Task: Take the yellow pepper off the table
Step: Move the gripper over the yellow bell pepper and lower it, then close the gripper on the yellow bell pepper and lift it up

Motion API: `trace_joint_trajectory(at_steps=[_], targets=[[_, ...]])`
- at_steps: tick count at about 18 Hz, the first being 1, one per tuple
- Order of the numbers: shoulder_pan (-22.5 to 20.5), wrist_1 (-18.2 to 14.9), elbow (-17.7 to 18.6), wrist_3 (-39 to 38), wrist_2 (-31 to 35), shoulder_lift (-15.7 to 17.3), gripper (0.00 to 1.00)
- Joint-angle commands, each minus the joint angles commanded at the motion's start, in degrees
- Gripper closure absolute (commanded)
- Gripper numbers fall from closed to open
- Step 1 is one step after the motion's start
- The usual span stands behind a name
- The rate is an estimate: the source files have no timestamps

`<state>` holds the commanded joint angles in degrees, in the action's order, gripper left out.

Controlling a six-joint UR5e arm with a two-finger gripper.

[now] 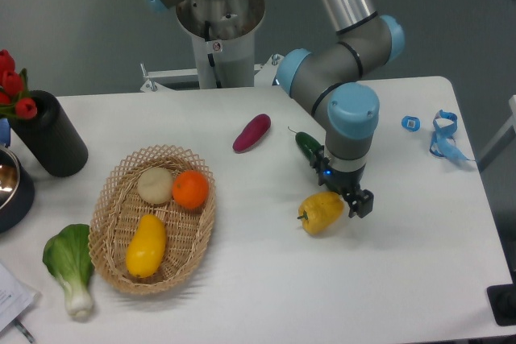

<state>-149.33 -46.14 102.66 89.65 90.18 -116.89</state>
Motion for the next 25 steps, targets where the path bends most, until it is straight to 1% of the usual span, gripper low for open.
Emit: trace_joint_trajectory(at_steps=[1,3,7,9,11,12,14,15,16,17,18,20,22,23,24,25], targets=[[0.0,0.0,-0.09,0.09,0.0,-0.09,0.0],[-0.17,0.09,-0.26,0.26,0.0,-0.35,0.11],[-0.53,0.18,-0.44,-0.09,-0.09,-0.53,0.44],[-0.53,0.18,-0.44,-0.17,-0.26,-0.62,0.65],[-0.53,0.09,-0.96,-0.96,-0.26,-0.53,0.9],[-0.61,0.09,-1.14,-1.84,-0.26,-0.18,0.95],[-0.79,-0.26,-2.1,-3.33,-0.09,0.52,0.95],[-1.31,-0.52,-2.63,-5.69,-0.09,2.18,0.95],[-1.58,-1.57,-3.77,-6.93,0.0,3.15,0.96],[-1.84,-3.76,-5.61,-7.2,0.0,3.34,0.96],[-2.19,-7.0,-8.15,-7.21,-0.09,3.43,0.96],[-2.46,-15.07,-14.99,-7.12,-0.26,2.64,0.96],[-2.55,-23.43,-22.03,-7.12,-0.79,0.89,0.96],[-2.55,-25.99,-24.84,-7.12,-1.14,0.1,0.96],[-2.55,-27.15,-26.61,-7.03,-1.4,-0.35,0.96],[-2.55,-27.16,-27.59,-6.94,-1.76,-0.53,0.96]])
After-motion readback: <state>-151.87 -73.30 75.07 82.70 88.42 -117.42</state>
